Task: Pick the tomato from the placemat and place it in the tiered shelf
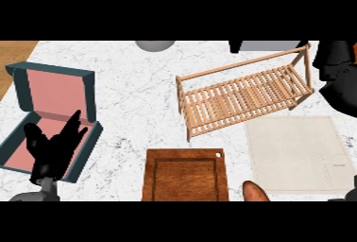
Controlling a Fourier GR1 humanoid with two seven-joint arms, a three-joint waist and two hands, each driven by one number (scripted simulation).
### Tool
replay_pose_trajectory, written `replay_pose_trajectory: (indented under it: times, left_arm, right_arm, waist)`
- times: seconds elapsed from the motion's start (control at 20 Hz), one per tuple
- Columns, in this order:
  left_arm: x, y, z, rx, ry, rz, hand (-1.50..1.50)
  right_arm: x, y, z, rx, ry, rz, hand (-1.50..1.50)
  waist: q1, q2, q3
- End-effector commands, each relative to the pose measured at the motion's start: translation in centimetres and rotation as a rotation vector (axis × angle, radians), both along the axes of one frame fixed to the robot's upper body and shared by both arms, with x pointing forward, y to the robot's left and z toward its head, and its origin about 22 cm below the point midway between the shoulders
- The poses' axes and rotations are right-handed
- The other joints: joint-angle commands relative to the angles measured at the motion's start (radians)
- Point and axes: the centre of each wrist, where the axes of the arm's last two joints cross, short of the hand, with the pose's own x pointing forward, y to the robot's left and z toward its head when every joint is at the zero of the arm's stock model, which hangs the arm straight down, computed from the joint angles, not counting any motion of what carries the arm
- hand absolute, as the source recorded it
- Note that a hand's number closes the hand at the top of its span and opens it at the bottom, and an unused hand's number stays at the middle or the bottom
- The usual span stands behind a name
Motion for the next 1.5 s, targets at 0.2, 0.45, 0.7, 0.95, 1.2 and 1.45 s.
replay_pose_trajectory:
  times: [0.2,0.45,0.7,0.95,1.2,1.45]
  left_arm:
    - [1.4,0.1,-1.8,-0.025,0.061,0.025,0.00]
    - [-0.4,-0.6,-2.2,0.000,0.070,0.003,0.00]
    - [0.5,-0.5,-1.2,-0.012,0.077,0.002,0.00]
    - [0.2,-1.4,-1.3,-0.006,0.086,-0.018,0.00]
    - [1.1,-0.8,-0.8,-0.001,0.074,0.009,0.00]
    - [0.6,0.0,-0.8,-0.018,0.076,-0.020,0.00]
  right_arm:
    - [3.8,-2.2,4.7,-0.107,0.120,0.005,1.50]
    - [6.4,-1.2,3.1,-0.140,0.120,-0.001,1.50]
    - [8.9,-3.0,2.2,-0.163,0.109,-0.015,1.50]
    - [11.1,-0.9,0.4,-0.193,0.076,-0.038,1.50]
    - [12.6,-0.4,-0.4,-0.148,0.084,-0.010,1.50]
    - [14.3,-0.4,-0.2,-0.150,0.065,0.045,1.50]
  waist:
    - [-0.007,0.011,-0.008]
    - [0.009,0.011,-0.007]
    - [0.012,0.012,-0.006]
    - [0.017,0.013,-0.006]
    - [0.012,0.012,-0.007]
    - [0.019,0.013,-0.007]
